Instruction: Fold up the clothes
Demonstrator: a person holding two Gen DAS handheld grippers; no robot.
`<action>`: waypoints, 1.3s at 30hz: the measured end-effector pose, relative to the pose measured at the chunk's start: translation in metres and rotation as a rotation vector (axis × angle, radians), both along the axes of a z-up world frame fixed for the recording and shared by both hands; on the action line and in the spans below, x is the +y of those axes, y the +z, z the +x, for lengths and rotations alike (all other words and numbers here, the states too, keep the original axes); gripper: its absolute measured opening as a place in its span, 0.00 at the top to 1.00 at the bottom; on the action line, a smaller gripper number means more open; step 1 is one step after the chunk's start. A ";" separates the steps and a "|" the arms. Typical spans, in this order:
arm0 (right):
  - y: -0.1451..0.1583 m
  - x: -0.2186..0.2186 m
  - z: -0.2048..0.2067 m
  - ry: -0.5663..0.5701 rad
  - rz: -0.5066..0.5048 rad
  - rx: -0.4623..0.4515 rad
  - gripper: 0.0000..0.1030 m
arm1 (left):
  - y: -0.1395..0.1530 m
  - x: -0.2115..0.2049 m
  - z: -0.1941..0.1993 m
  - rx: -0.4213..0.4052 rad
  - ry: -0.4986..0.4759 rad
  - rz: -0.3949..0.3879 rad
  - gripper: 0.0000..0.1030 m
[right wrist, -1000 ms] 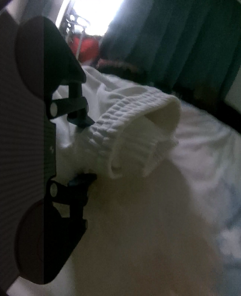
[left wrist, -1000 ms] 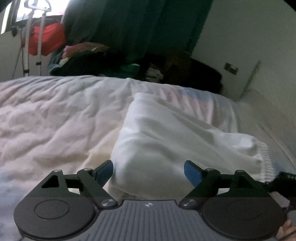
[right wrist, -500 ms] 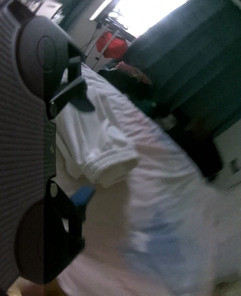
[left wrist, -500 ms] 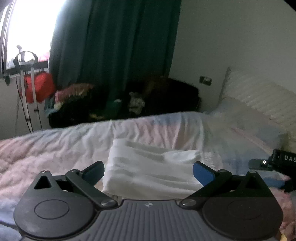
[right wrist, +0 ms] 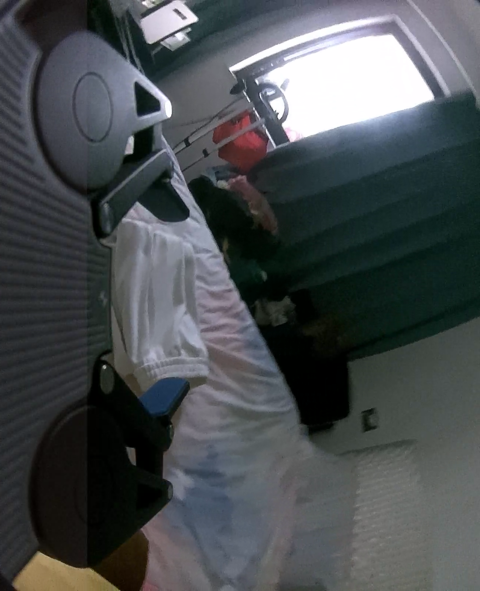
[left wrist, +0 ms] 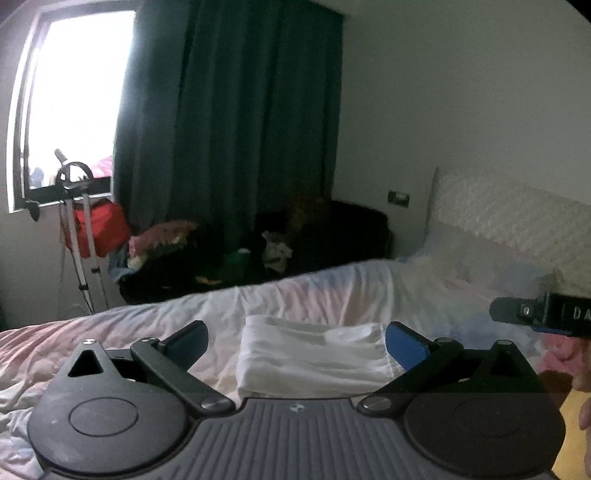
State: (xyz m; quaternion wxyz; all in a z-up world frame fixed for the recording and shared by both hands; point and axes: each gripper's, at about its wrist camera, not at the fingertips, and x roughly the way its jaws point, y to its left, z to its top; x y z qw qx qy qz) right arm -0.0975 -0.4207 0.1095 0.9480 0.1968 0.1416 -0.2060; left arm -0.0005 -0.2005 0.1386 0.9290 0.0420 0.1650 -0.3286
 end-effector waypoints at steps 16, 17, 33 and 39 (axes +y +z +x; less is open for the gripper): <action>-0.004 0.077 -0.033 0.038 -0.195 -0.041 0.10 | -0.006 0.070 -0.065 -0.100 0.018 -0.032 0.00; -0.006 0.080 -0.033 0.038 -0.199 -0.040 0.10 | -0.008 0.071 -0.066 -0.103 0.023 -0.029 0.00; -0.032 0.108 -0.031 0.030 -0.250 -0.029 0.10 | -0.037 0.085 -0.061 -0.063 0.025 -0.040 0.00; -0.043 0.109 -0.027 0.025 -0.247 -0.014 0.10 | -0.047 0.083 -0.056 -0.042 0.013 -0.049 0.00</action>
